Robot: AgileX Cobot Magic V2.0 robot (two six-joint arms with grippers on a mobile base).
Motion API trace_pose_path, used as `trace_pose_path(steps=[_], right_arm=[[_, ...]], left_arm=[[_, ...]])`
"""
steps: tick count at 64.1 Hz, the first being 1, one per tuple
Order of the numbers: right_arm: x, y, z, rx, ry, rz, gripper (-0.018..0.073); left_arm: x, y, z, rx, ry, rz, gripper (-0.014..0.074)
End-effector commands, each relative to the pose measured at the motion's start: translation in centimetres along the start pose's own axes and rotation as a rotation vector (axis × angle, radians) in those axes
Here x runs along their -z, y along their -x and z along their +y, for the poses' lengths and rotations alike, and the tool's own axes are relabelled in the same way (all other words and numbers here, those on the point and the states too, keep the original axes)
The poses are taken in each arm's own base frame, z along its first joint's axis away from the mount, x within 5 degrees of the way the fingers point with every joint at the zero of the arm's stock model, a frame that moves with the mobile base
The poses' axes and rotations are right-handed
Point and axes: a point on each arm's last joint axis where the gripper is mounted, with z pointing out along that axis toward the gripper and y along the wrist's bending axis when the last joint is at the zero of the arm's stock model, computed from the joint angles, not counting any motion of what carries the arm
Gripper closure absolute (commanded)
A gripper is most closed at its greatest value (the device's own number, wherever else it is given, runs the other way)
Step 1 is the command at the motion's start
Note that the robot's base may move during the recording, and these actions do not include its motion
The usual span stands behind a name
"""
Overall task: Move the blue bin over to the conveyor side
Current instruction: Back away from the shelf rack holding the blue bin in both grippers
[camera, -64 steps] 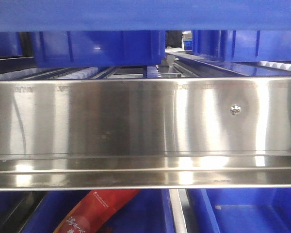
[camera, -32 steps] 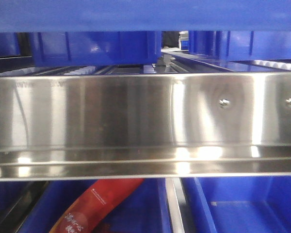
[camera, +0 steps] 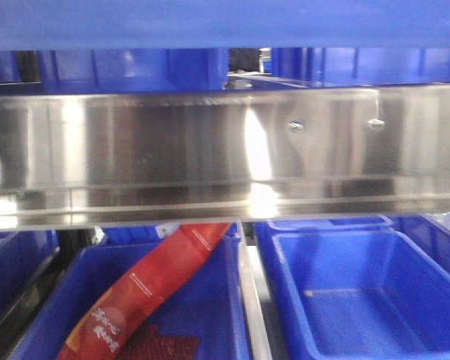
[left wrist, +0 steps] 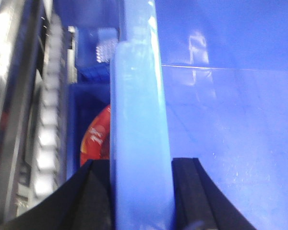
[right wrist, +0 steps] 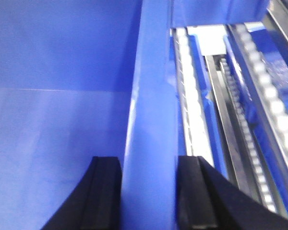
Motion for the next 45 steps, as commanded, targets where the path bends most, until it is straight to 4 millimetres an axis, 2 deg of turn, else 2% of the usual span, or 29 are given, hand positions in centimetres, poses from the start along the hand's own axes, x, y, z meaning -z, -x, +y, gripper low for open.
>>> trace_pose_path(steps=[1,45], right_arm=[[1.31,1.09,0.19,0.016,0.019,-0.138,0.0648],[1.31,1.12,0.19,0.016,0.019,-0.140,0.0648]], left_arm=[[1.44,0.84,-0.51,0.004,-0.061,-0.128,0.0615],[1.44,0.84,-0.51,0.004,-0.061,-0.128,0.0615]])
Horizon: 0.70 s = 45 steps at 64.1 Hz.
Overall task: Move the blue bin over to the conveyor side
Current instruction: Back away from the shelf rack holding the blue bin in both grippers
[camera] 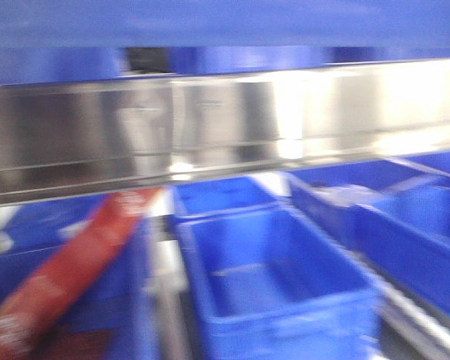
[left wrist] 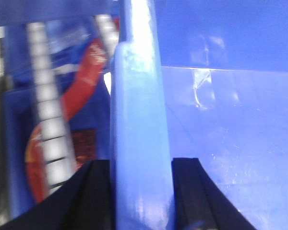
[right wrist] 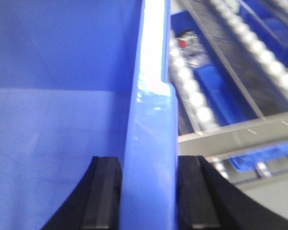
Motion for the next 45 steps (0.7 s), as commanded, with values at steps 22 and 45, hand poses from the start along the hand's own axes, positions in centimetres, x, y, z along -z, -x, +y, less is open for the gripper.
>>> trace_pose_path(steps=[22,45], right_arm=[[1.31,1.12,0.19,0.016,0.018,-0.140,0.0648],[1.31,1.12,0.19,0.016,0.018,-0.140,0.0648]], left_arm=[[1.16,0.89,-0.54,0.004,-0.060,-0.122,0.0615],[1.16,0.91,-0.53,0.003,-0.059,-0.124,0.0615]])
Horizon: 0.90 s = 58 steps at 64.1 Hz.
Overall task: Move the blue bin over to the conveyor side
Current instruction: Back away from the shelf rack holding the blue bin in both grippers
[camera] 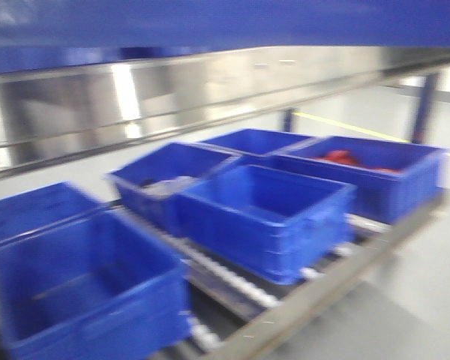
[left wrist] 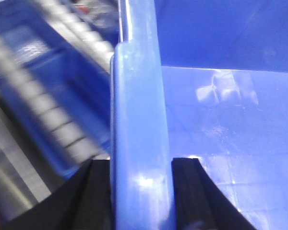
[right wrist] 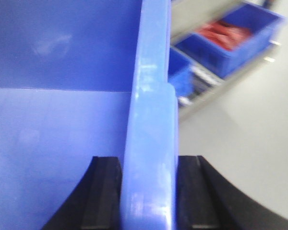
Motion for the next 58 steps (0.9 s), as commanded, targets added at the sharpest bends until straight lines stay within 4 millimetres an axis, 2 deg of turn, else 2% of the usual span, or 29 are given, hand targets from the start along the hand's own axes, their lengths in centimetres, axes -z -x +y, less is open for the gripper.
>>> trace_pose_path(steps=[1,58], right_arm=[[1.31,1.12,0.19,0.016,0.018,-0.140,0.0648],[1.31,1.12,0.19,0.016,0.018,-0.140,0.0648]], left_arm=[[1.16,0.91,-0.53,0.003,-0.059,-0.124,0.0615],[1.16,0.91,-0.53,0.003,-0.059,-0.124,0.0615]])
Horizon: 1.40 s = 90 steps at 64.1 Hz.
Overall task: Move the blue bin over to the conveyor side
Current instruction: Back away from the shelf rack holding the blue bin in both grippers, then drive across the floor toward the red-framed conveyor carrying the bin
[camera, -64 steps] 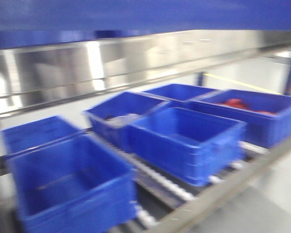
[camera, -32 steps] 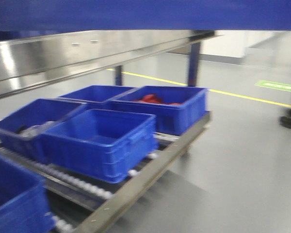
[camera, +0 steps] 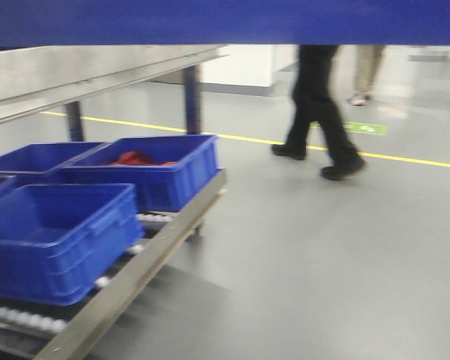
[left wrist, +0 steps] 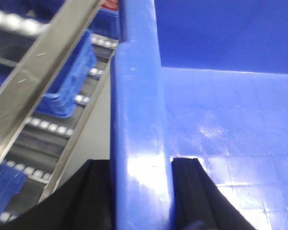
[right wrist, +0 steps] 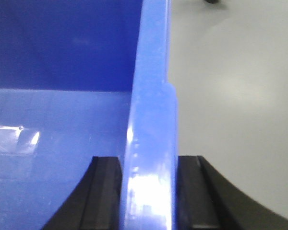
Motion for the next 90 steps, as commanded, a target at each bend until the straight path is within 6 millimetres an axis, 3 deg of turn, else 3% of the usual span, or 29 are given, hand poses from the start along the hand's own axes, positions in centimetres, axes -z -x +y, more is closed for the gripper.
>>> trace_pose_path(steps=[1,90], right_arm=[[1.31,1.12,0.19,0.016,0.018,-0.140,0.0648],[1.31,1.12,0.19,0.016,0.018,-0.140,0.0648]], left_arm=[[1.16,0.86,-0.51,0.003,-0.057,-0.118,0.0615],[1.16,0.86,-0.51,0.003,-0.057,-0.118,0.0615]])
